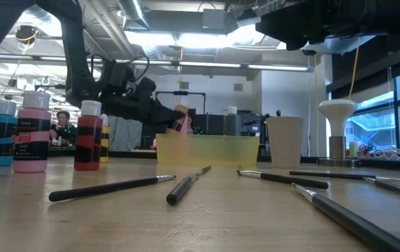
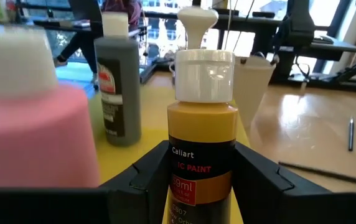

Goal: Pick & Place Paint Supplies
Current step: Put the small yellow paint bottle into the yellow bin

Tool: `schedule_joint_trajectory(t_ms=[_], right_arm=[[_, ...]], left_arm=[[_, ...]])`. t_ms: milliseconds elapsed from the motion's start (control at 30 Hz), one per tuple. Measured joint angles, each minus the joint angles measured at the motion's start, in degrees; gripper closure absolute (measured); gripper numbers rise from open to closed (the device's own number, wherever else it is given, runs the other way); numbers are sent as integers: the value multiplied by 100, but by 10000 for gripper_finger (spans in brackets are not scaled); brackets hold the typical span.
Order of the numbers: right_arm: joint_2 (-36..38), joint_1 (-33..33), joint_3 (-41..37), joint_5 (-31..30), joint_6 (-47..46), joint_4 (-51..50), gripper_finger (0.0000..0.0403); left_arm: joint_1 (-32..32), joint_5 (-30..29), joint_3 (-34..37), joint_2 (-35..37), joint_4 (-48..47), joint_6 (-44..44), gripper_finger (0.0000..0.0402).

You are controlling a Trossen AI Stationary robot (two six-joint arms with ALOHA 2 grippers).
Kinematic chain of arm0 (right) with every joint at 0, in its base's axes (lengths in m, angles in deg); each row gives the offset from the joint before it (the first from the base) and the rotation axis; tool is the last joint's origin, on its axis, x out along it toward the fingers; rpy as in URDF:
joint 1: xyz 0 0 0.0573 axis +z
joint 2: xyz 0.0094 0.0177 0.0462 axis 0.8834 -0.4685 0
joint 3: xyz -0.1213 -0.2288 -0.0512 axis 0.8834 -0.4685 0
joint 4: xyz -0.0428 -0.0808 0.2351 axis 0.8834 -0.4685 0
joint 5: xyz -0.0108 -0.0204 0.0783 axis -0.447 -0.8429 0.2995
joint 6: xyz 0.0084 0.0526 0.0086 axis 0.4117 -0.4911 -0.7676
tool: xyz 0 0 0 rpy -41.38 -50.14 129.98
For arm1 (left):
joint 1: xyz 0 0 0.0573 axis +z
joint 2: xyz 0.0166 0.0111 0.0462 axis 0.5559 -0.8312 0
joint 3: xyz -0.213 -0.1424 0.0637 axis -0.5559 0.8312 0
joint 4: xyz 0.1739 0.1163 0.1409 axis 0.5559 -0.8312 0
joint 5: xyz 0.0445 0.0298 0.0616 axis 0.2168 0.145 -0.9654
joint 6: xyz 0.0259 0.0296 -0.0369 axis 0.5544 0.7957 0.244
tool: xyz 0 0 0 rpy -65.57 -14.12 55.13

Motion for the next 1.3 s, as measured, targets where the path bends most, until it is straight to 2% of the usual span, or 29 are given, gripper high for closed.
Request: schedule_joint_trajectory(t_ms=[367,1300], right_arm=[[0,0,0,-1,2,0,224],[0,-179,-2,2,25,-146,224]], left_arm=[[71,232,-2,-1367,2208,-833,256],[85,235,-15,-1523,2208,-610,256]])
